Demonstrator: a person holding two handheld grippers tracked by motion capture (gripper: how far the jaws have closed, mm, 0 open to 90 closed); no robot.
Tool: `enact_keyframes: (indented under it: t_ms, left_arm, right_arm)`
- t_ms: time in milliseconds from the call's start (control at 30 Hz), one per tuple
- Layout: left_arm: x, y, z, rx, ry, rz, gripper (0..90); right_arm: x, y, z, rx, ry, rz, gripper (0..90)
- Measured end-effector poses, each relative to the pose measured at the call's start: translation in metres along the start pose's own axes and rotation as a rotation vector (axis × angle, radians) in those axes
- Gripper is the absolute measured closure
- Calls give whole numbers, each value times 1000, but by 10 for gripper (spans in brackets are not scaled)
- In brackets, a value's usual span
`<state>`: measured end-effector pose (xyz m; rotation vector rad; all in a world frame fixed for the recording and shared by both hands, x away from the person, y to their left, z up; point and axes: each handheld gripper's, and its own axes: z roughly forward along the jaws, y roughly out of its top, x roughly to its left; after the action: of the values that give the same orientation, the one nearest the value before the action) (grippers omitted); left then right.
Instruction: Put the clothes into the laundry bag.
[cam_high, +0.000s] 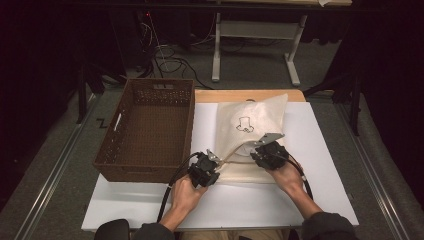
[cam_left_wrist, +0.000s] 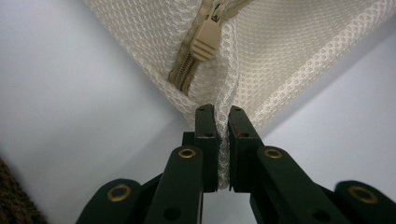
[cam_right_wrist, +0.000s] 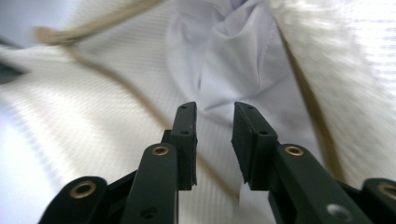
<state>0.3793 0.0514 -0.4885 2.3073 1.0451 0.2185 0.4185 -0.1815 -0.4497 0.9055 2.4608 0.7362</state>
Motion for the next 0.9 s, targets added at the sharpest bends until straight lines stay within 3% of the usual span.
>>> enact_keyframes:
  t_ms: [133,333,433,600,700,900]
  left_arm:
    - [-1,0,-1,-8,-10,-4,839]
    - [-1,-1,1,3,-10,3,837]
    - [-1,-1,2,7,-16,6,837]
    - [0,-1,1,5,-25,8,837]
    - [0,-1,1,8,-25,23,837]
    - [1,-1,-1,6,-27,24,841]
  right_arm:
    - [2,-15,-23,-5,-35,-16,673]
    - [-8,-37,-30,48,-103,12,632]
    - [-14,-39,-22,77,-111,30,645]
    - [-24,-37,2,130,-121,31,812]
    - [-32,-37,17,153,-118,62,869]
    - [-47,-29,37,114,-165,124,883]
